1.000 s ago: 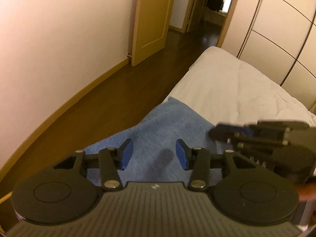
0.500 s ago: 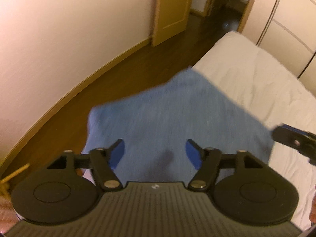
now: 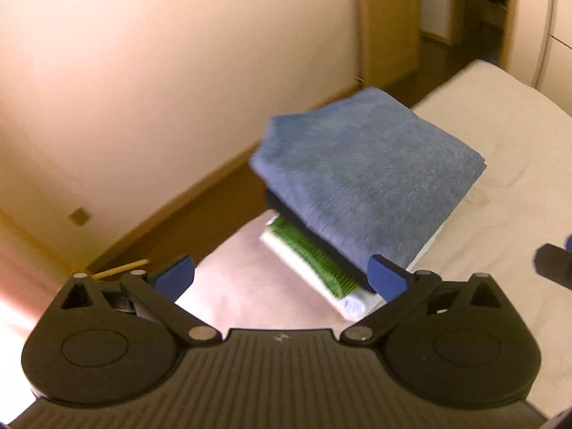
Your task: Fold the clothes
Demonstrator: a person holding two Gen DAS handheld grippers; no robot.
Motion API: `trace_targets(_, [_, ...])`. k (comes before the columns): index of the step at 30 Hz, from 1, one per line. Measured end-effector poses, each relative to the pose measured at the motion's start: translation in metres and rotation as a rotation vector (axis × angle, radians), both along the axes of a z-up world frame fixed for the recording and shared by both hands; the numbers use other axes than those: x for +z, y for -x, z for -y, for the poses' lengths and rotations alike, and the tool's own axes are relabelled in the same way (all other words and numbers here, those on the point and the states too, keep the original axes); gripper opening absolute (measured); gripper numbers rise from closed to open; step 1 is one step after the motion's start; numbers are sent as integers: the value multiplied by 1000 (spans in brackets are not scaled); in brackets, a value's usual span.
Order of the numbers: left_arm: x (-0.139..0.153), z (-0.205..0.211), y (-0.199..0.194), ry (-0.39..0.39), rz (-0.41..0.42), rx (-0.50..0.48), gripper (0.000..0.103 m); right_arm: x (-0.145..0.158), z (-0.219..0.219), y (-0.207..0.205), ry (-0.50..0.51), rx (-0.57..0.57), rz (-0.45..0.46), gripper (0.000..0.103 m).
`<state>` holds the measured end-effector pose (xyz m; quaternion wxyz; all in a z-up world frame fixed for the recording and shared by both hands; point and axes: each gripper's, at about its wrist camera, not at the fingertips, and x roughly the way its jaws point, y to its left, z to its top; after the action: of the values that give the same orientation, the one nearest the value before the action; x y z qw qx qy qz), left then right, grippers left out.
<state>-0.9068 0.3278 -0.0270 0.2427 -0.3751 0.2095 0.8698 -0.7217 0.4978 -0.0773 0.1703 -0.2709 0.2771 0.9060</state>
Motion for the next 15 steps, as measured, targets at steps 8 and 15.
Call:
trace_targets(8, [45, 50, -116, -50, -63, 145, 102, 54, 40, -90, -76, 97, -58, 103])
trace_targets(15, [66, 68, -212, -33, -99, 187, 102, 82, 69, -162, -150, 157, -52, 103])
